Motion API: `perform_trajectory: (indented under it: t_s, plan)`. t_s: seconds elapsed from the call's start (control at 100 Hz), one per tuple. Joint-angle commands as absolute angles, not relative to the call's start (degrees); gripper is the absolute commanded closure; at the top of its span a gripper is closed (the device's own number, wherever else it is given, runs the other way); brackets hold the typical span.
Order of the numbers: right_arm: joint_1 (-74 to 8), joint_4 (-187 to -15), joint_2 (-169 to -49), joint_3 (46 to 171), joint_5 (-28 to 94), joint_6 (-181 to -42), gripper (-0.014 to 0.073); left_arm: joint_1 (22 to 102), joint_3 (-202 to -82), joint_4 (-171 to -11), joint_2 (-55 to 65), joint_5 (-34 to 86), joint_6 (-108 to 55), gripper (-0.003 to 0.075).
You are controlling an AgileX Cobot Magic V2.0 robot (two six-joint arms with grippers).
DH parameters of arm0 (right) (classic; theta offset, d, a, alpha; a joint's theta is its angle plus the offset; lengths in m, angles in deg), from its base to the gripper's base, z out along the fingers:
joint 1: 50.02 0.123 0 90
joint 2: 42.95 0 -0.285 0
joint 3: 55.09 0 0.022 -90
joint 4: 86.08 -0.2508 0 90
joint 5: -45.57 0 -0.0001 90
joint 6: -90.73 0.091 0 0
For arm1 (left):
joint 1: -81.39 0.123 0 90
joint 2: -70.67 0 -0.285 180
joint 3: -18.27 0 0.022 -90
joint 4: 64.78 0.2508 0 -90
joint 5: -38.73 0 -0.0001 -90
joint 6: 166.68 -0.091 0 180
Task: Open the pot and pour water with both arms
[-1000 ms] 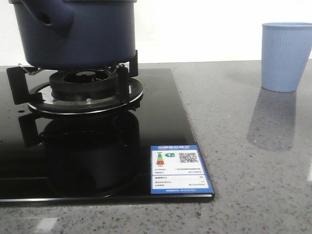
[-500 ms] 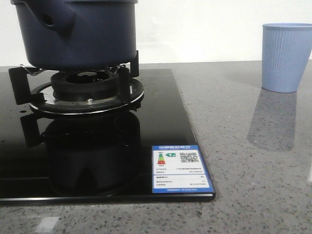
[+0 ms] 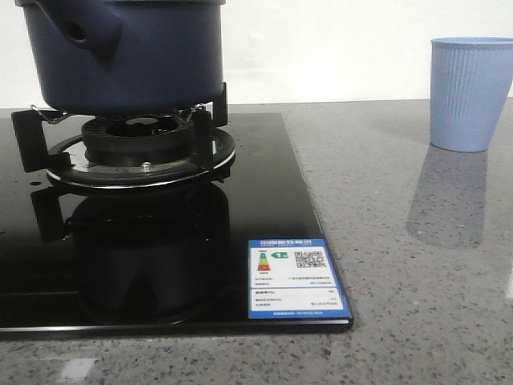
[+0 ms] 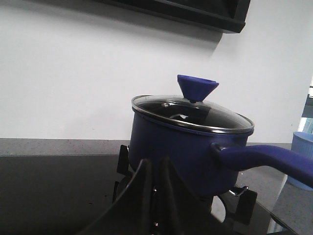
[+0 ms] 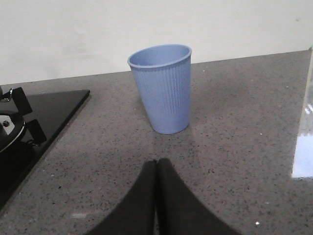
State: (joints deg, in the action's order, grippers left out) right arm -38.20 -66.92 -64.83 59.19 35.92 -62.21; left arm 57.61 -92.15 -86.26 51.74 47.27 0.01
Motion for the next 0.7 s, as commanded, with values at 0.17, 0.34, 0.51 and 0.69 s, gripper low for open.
perform_trajectory:
  t_s: [0.17, 0.34, 0.51, 0.69]
  plan:
    - [-38.18, -66.97, -65.08, 60.7, 39.59, -62.15, 0.0661, 57.72, -93.63, -86.56, 51.19, 51.25, 0.01, 0.0739]
    - [-38.18, -66.97, -65.08, 60.7, 39.59, -62.15, 0.0661, 57.72, -93.63, -86.56, 51.19, 51.25, 0.01, 0.0739]
    - [-38.18, -66.97, -65.08, 60.7, 39.59, -62.15, 0.0661, 57.97, -92.75, -86.2, 51.33, 51.65, 0.01, 0.0739]
    - [-38.18, -66.97, -65.08, 60.7, 39.59, -62.15, 0.0661, 65.17, -91.53, -79.94, 54.2, 46.52, 3.0, 0.0739]
